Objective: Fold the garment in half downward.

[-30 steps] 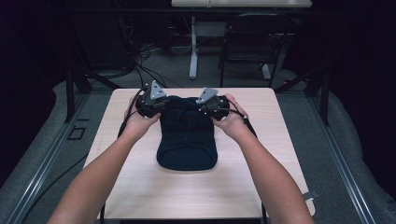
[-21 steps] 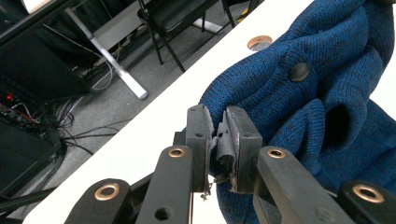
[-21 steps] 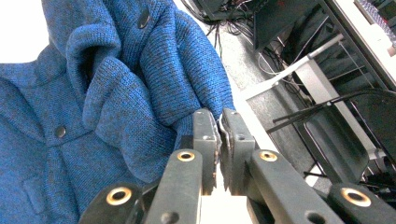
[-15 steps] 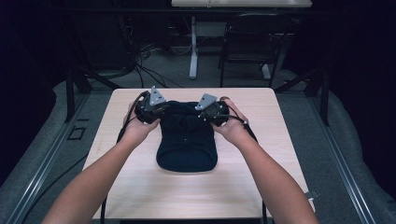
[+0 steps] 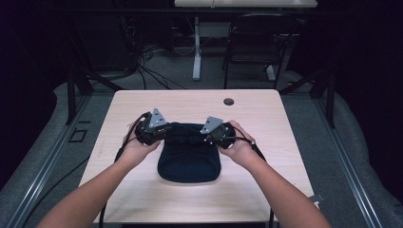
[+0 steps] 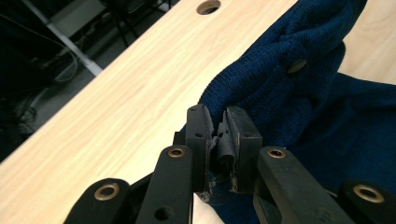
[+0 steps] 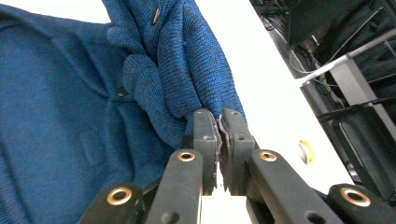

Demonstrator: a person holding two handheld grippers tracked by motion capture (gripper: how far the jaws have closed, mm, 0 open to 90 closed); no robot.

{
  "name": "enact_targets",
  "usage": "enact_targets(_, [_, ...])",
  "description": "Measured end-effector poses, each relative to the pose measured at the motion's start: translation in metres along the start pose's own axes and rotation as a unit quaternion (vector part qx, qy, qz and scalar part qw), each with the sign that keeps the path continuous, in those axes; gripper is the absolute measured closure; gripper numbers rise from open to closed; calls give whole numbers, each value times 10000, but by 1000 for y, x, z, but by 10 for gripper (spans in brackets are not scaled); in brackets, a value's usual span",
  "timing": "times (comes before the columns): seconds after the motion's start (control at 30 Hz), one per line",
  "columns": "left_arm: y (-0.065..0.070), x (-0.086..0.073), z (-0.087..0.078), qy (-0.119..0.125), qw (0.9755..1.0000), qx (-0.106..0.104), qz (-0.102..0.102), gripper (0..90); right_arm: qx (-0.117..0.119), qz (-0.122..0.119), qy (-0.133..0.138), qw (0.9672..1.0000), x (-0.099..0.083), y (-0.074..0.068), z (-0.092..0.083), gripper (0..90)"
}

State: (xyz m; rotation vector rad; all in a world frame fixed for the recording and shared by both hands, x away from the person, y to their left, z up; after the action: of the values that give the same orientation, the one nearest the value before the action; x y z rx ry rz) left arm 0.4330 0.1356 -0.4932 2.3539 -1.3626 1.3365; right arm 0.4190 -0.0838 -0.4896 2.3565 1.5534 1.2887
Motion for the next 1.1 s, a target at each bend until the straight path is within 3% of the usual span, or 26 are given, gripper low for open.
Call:
enact_targets(0.7, [14,-10,-12,75,9996,-266,-77,802,226,-35,-51,9997,-5,-19,-17,857])
enact_targets(0.93, [24,-14,-14,2,9991,-427,12,801,258,-96,-119,9995,-12,-28,-18,856])
enact_targets(1.1, [28,-19,-15,-19,9988,-482,51,800,356,3,-96,9993,-16,-34,-19,856])
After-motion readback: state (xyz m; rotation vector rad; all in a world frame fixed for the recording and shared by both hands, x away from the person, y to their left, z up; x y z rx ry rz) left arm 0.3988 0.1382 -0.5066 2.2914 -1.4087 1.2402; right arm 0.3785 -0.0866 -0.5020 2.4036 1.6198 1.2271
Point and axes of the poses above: each handheld gripper's, and its own axes: z roughly forward along the jaws, x roughly out of its top, y roughly to its right, the point moved 4 cm from there along z, roughly forward along the jaws, and after that the axes turned 3 degrees about z, right-handed, at the moved point
